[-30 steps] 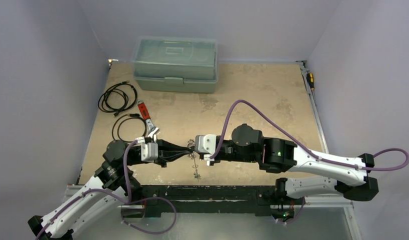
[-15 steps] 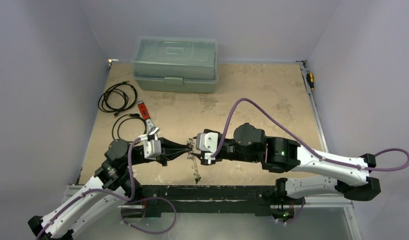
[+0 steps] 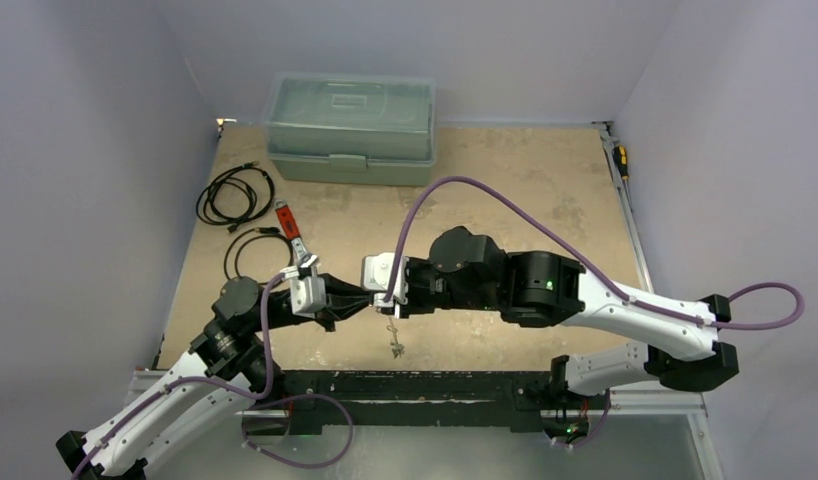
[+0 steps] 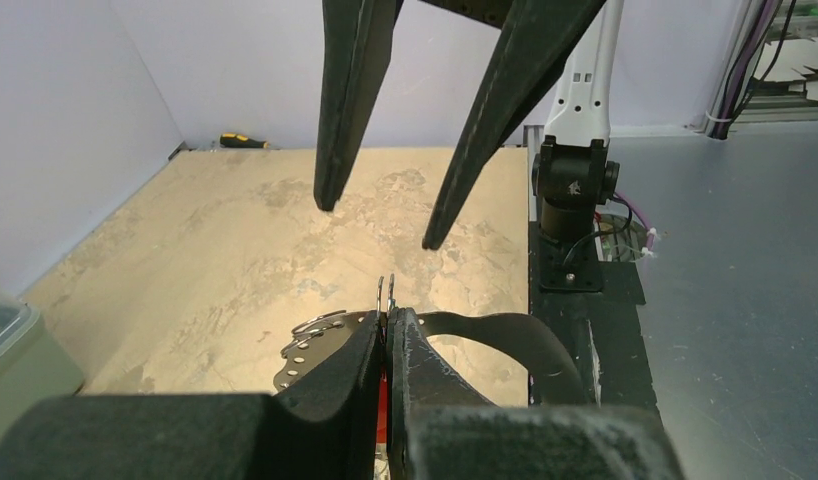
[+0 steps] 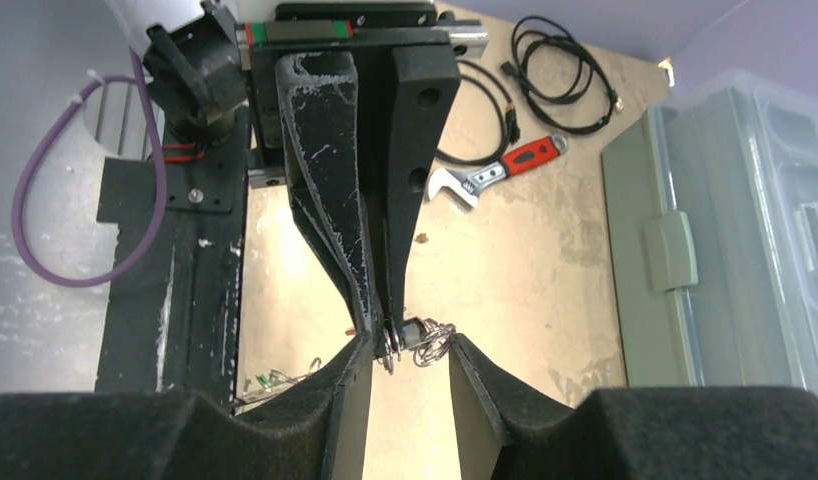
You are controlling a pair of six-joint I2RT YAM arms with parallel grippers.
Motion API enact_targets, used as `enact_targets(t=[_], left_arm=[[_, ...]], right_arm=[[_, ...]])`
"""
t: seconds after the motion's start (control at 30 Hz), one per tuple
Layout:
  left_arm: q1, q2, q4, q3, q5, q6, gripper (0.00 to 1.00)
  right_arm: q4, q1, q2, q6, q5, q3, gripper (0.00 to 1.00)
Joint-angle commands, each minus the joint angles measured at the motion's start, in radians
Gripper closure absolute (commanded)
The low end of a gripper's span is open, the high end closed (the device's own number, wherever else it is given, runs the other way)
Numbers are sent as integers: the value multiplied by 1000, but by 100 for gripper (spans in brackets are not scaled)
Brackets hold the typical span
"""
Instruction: Put the keys on the keyring
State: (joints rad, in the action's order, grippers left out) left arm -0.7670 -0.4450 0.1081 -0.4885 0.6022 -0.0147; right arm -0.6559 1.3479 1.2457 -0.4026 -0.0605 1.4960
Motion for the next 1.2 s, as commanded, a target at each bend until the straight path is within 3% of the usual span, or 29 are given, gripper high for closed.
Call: enact_targets(t=[0.0,0.7,1.17], left_arm=[[1,0,43,-47,-2,6,100],[1,-8,50,-42,16,3,100],[1,-12,58,-38,39,4,100]], right_arm=[[-77,2,21,-13,9,66,64],[-77,-14,95,-31,2,55,77],[-97,-24,84,-35,-53,43,79]])
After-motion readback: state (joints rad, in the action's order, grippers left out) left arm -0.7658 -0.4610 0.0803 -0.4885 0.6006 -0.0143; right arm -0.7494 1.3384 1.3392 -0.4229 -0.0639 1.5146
